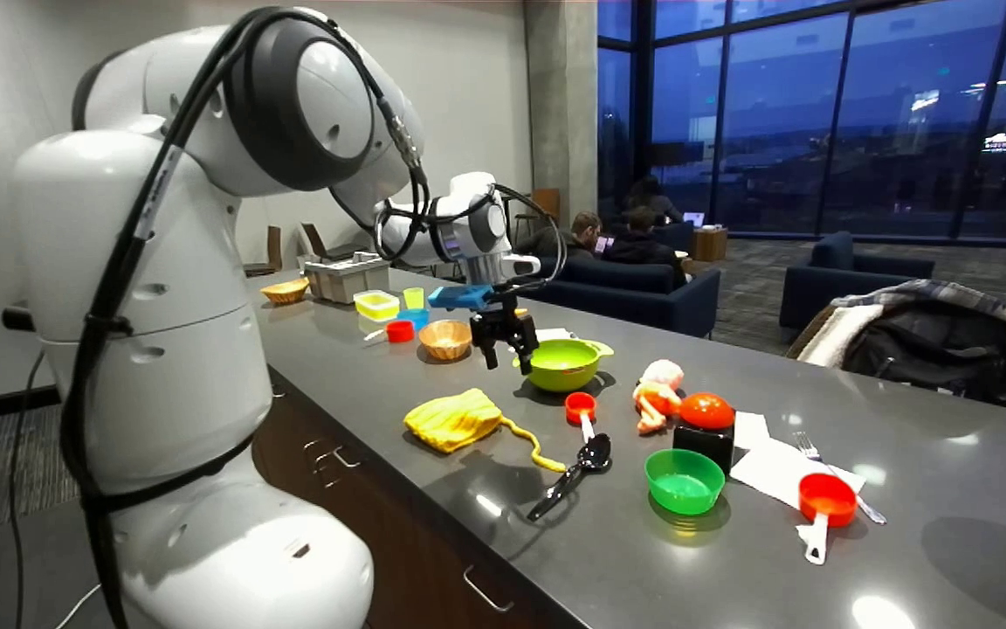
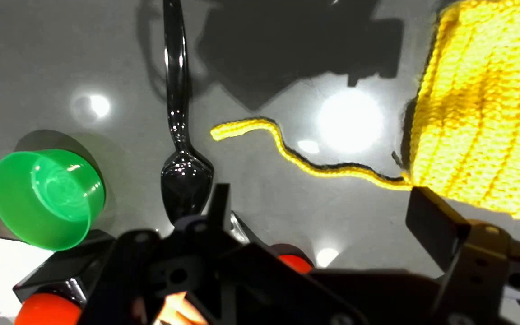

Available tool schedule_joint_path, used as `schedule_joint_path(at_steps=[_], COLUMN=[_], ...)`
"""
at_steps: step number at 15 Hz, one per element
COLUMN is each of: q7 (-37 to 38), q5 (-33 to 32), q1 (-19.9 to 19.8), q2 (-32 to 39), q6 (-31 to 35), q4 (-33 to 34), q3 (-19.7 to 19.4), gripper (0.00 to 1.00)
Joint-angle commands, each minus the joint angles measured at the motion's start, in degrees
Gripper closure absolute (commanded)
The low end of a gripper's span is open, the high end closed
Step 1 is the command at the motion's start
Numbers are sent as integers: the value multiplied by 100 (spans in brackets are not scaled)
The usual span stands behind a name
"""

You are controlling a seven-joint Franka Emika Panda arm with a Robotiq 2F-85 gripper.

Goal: Fold the yellow knitted item

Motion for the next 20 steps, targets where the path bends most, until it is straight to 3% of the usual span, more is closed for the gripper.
schedule_joint_path(at_steps=[1, 3, 4, 7, 12, 20], q7=[-1524, -2420, -2882, -3751, -3441, -3312], q5=[563, 1142, 1449, 1885, 1497, 1254], q1=[-332, -372, -48, -440, -1027, -1521], q2=[-1004, -1355, -1572, -2319, -3449, -4199], q6=[795, 805, 590, -385, -1585, -2006], q4=[-1229, -1602, -1741, -2037, -2227, -2283], q3=[-15, -56, -436, -522, -764, -891], gripper=[0, 0, 0, 0, 0, 0])
